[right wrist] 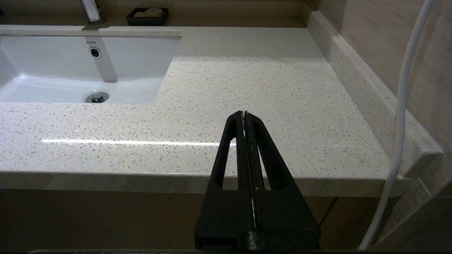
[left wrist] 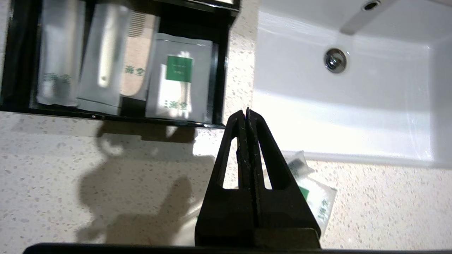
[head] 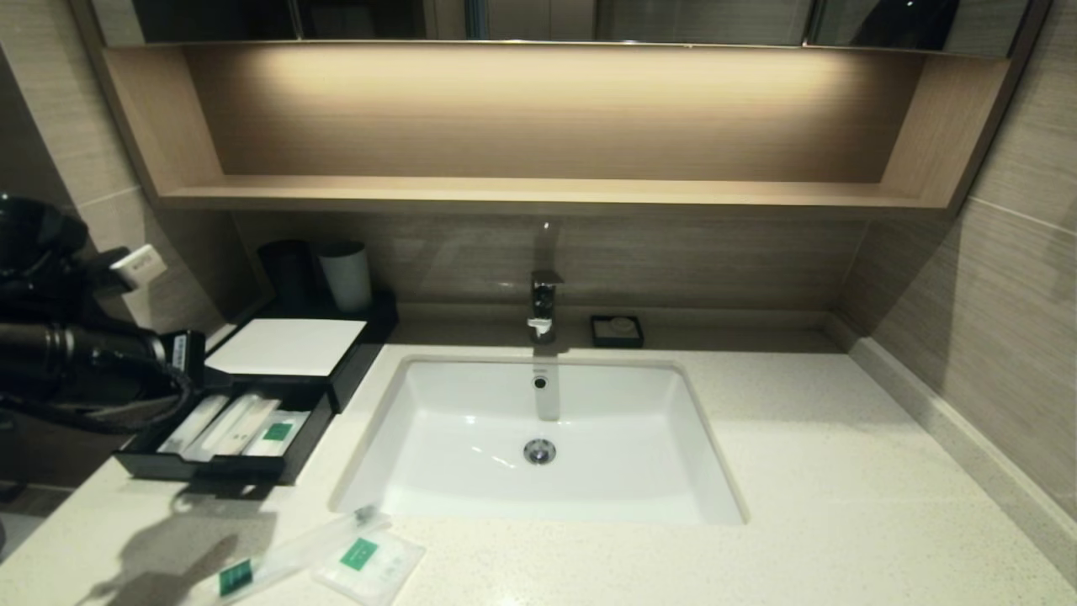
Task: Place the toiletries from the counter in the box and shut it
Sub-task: Open the drawer, then pick up the bathroom toiletry
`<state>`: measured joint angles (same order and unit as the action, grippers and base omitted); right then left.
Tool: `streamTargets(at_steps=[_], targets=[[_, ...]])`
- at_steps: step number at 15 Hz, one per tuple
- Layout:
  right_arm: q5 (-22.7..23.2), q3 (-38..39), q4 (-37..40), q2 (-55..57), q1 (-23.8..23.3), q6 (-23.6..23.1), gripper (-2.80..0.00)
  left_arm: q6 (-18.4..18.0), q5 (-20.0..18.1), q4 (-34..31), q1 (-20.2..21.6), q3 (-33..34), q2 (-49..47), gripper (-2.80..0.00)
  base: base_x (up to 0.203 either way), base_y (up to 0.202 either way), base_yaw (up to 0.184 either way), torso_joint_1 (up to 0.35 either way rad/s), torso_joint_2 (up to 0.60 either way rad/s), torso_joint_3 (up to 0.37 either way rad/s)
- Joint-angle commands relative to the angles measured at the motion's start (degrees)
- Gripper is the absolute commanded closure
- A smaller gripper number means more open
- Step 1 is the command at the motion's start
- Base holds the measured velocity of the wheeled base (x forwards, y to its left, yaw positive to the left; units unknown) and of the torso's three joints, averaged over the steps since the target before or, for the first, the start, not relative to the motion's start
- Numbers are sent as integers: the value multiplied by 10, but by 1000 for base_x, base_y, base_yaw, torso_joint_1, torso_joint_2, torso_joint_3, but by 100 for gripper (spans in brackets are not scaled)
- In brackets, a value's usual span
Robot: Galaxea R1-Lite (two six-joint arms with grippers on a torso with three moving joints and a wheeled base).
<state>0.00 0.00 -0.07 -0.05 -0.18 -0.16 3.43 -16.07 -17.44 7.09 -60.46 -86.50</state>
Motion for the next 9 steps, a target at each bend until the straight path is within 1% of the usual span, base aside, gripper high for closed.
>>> streamTargets(at_steps=[1, 2, 5, 7, 8, 9], targets=[[0, 1, 0, 0, 0, 0, 0, -10, -14, 0, -39, 37, 45, 0, 0, 0, 0, 0, 0, 0], [0, 1, 0, 0, 0, 0, 0, -24, -24, 2, -51, 53, 52, 0, 0, 0, 0, 0, 0, 0], [0, 1, 0, 0, 0, 0, 0, -92, -33, 4, -57, 76, 50, 0, 0, 0, 0, 0, 0, 0], [0, 1, 0, 0, 0, 0, 0, -116, -35, 4, -57, 85, 42, 0, 0, 0, 0, 0, 0, 0], [0, 1, 0, 0, 0, 0, 0, -130, -42, 4, -58, 90, 41, 0, 0, 0, 0, 0, 0, 0], [0, 1, 0, 0, 0, -1, 0, -148, -58, 4, -58, 96, 42, 0, 0, 0, 0, 0, 0, 0]])
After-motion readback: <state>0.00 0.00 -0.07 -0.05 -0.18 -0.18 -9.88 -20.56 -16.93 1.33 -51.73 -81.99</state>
